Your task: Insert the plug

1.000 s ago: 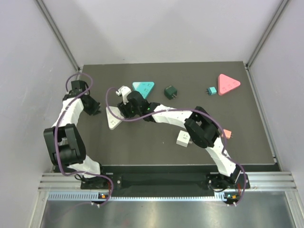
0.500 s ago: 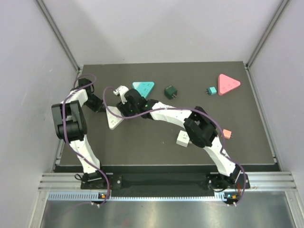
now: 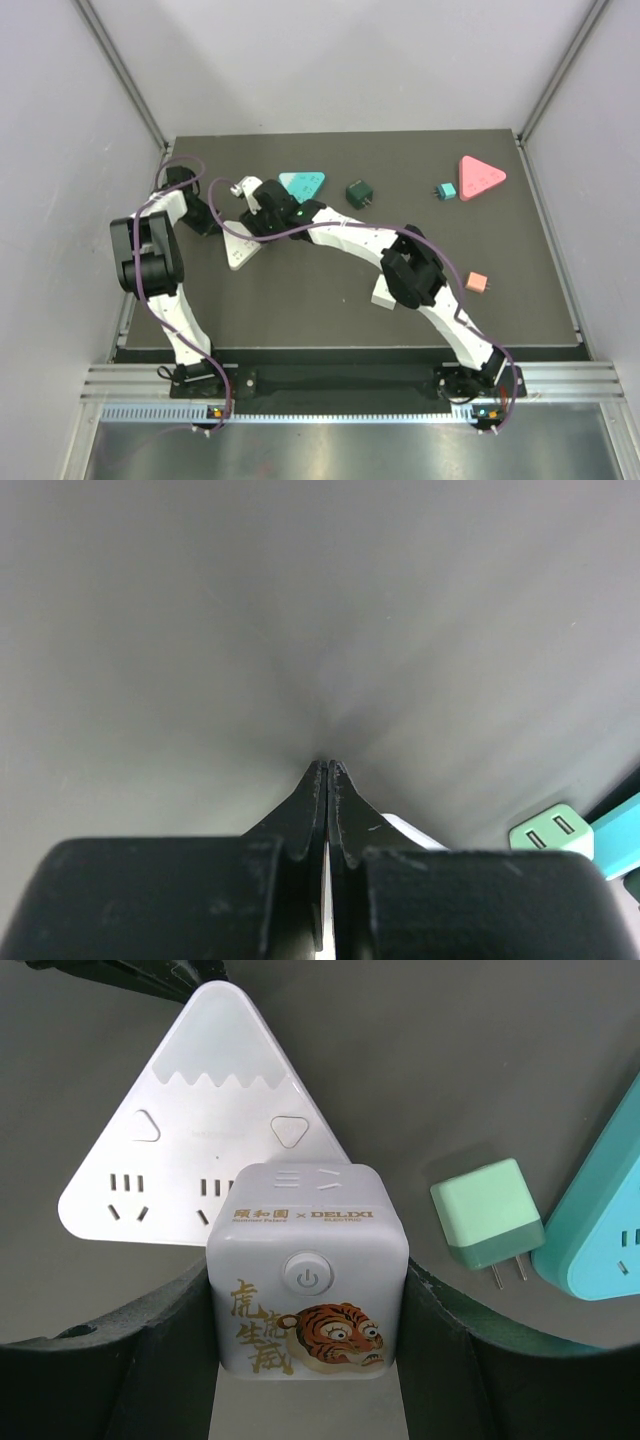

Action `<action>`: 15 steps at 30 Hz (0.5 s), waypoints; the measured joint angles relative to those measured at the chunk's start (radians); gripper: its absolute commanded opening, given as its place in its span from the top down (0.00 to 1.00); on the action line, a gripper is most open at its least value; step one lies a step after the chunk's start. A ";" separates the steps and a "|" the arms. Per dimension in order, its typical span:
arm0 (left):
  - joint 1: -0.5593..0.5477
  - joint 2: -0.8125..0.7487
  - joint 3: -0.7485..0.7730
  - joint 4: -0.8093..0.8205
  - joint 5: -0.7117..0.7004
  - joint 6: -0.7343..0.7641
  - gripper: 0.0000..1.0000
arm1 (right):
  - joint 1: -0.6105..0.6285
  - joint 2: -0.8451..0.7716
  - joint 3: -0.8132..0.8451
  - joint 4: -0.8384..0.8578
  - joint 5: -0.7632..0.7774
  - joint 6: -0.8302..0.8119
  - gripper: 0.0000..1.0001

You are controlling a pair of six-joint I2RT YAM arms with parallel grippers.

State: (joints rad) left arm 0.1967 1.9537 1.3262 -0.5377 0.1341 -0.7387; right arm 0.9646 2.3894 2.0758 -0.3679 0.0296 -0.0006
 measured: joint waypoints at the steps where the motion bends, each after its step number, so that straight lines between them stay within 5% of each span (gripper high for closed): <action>1: -0.002 0.000 -0.001 0.005 -0.002 -0.001 1.00 | 0.000 0.010 0.021 -0.016 0.000 0.000 1.00; 15: -0.020 -0.007 -0.026 0.054 -0.023 -0.027 1.00 | -0.014 0.129 0.251 -0.149 0.021 0.008 1.00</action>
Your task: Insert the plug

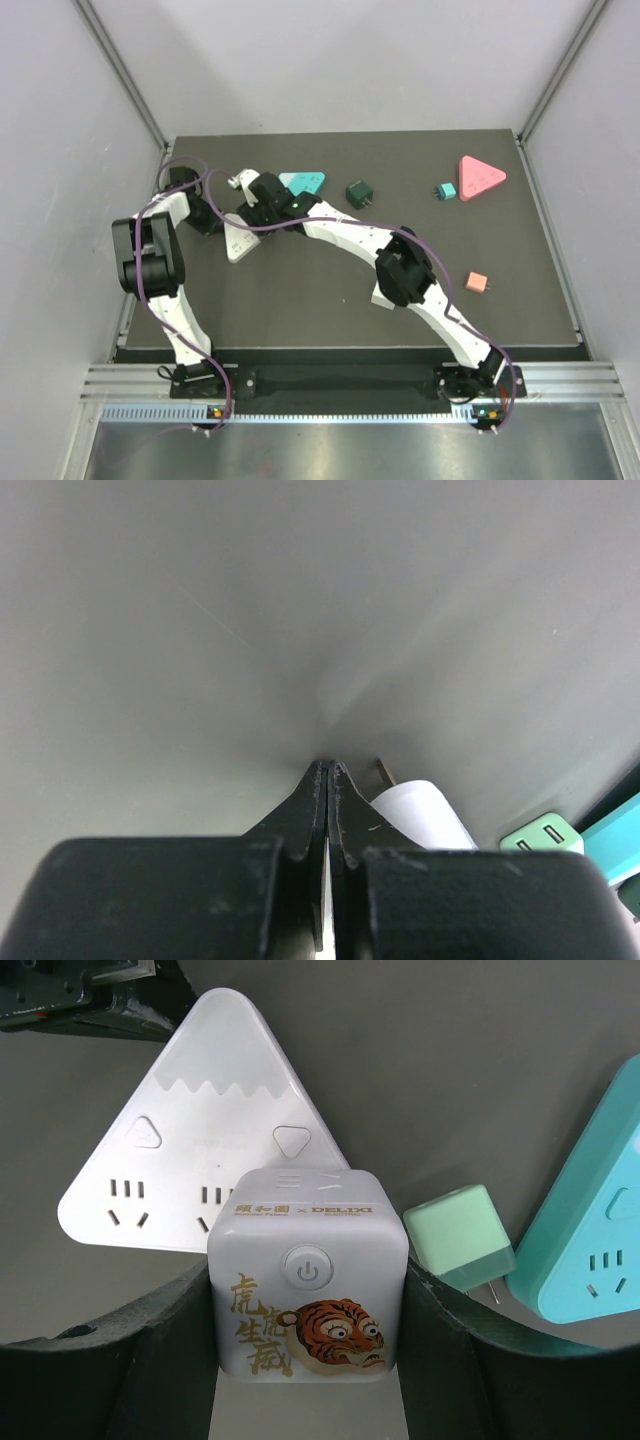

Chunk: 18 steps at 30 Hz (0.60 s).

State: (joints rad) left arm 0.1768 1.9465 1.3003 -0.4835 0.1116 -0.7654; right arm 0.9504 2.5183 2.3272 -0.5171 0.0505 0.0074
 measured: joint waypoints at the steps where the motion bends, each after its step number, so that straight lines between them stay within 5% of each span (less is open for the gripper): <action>1: -0.001 -0.002 -0.003 0.004 0.000 -0.002 1.00 | 0.000 0.000 0.002 -0.002 0.002 0.004 1.00; 11: -0.048 -0.021 -0.035 0.026 -0.006 -0.023 1.00 | -0.011 0.044 0.072 -0.069 0.053 0.011 1.00; 18: -0.120 -0.063 -0.092 0.043 -0.040 -0.033 1.00 | -0.025 -0.054 -0.103 -0.019 0.068 0.014 1.00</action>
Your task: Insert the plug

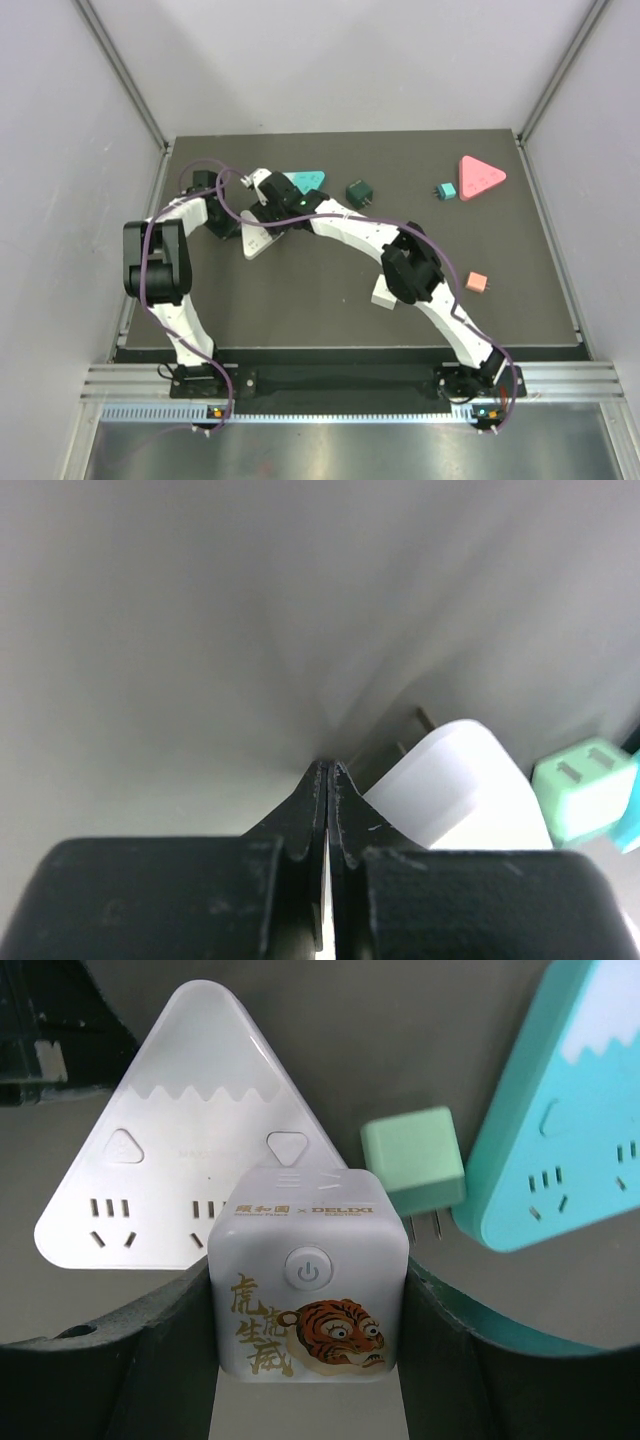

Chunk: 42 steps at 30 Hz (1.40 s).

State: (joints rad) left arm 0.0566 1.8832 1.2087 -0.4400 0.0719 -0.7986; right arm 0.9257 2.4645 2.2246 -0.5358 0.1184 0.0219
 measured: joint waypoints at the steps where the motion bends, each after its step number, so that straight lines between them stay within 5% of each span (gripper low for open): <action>1: -0.014 -0.008 -0.010 0.002 -0.004 -0.001 1.00 | -0.002 -0.013 -0.020 0.001 0.003 0.000 1.00; 9: -0.059 -0.051 -0.044 -0.072 -0.040 0.002 0.92 | -0.006 -0.056 -0.090 0.017 0.011 -0.003 0.97; 14: -0.030 -0.051 -0.024 -0.166 -0.039 0.027 0.59 | -0.006 -0.071 -0.114 0.034 0.010 -0.004 0.72; 17: -0.001 -0.056 -0.014 -0.211 -0.053 0.043 0.47 | -0.005 -0.091 -0.145 0.046 -0.002 -0.005 0.59; 23: 0.026 -0.131 -0.009 -0.274 -0.112 0.083 0.10 | -0.003 -0.111 -0.154 0.004 -0.019 -0.011 0.41; 29: 0.024 -0.242 0.001 -0.285 -0.116 0.133 0.09 | -0.004 -0.151 -0.156 -0.089 -0.012 -0.011 0.07; 32: 0.024 -0.289 0.000 -0.283 -0.103 0.169 0.09 | -0.006 -0.220 -0.190 -0.103 -0.010 -0.006 0.01; 42: -0.034 -0.460 -0.091 -0.253 0.002 0.293 0.14 | -0.036 -0.672 -0.583 -0.149 0.051 0.147 0.05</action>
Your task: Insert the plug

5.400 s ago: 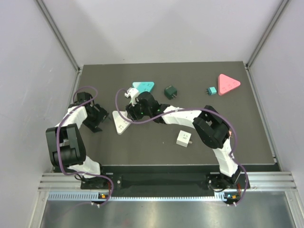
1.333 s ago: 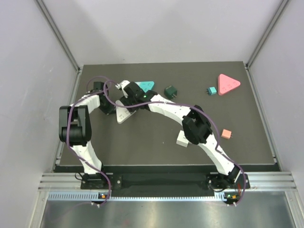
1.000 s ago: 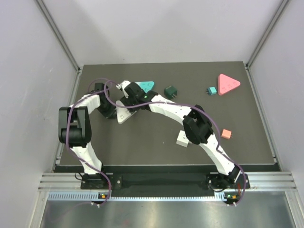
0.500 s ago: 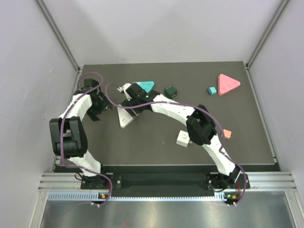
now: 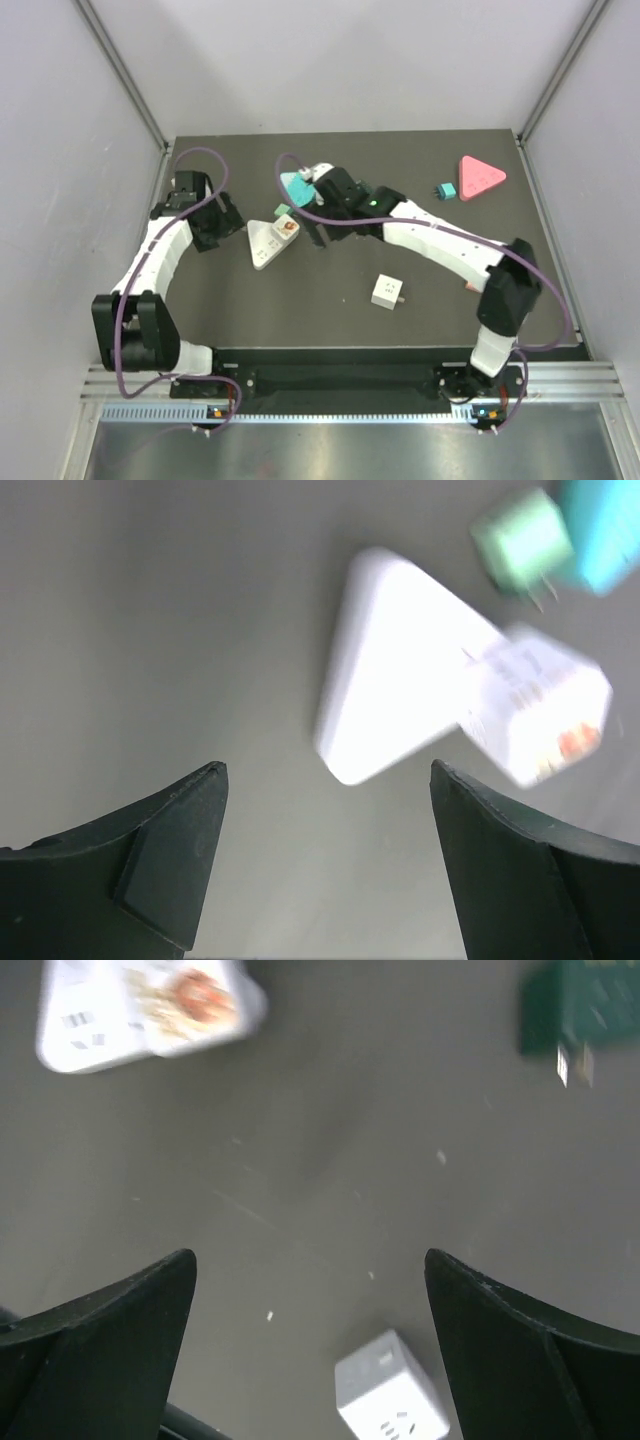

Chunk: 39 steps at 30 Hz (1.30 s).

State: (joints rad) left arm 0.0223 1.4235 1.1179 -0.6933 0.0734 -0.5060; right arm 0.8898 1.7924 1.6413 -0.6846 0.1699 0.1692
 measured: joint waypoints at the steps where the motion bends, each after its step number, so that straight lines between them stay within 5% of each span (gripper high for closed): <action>1: -0.032 -0.031 -0.016 0.004 0.009 0.012 0.14 | -0.011 -0.050 -0.058 -0.019 0.027 0.043 0.05; 8: -0.272 -0.245 -0.101 0.080 0.122 0.030 0.18 | -0.043 -0.251 -0.392 -0.138 0.167 0.315 0.05; 18: -0.282 -0.294 -0.121 0.104 0.288 0.037 0.18 | -0.043 -0.319 -0.565 -0.201 0.230 0.628 0.04; 27: -0.282 -0.306 -0.150 0.109 0.360 0.040 0.24 | -0.043 -0.311 -0.634 -0.138 0.224 0.686 0.17; 30: -0.282 -0.306 -0.165 0.111 0.389 0.033 0.25 | -0.043 -0.311 -0.662 -0.113 0.219 0.677 0.25; 34: -0.283 -0.305 -0.167 0.113 0.428 0.018 0.30 | -0.037 -0.311 -0.687 -0.075 0.204 0.637 0.57; 39: -0.283 -0.271 -0.168 0.119 0.497 -0.010 0.31 | -0.005 -0.335 -0.694 -0.025 0.195 0.555 0.80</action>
State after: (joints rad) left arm -0.2611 1.1522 0.9497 -0.5739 0.5701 -0.5156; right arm 0.8852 1.4578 0.9470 -0.7097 0.3653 0.7246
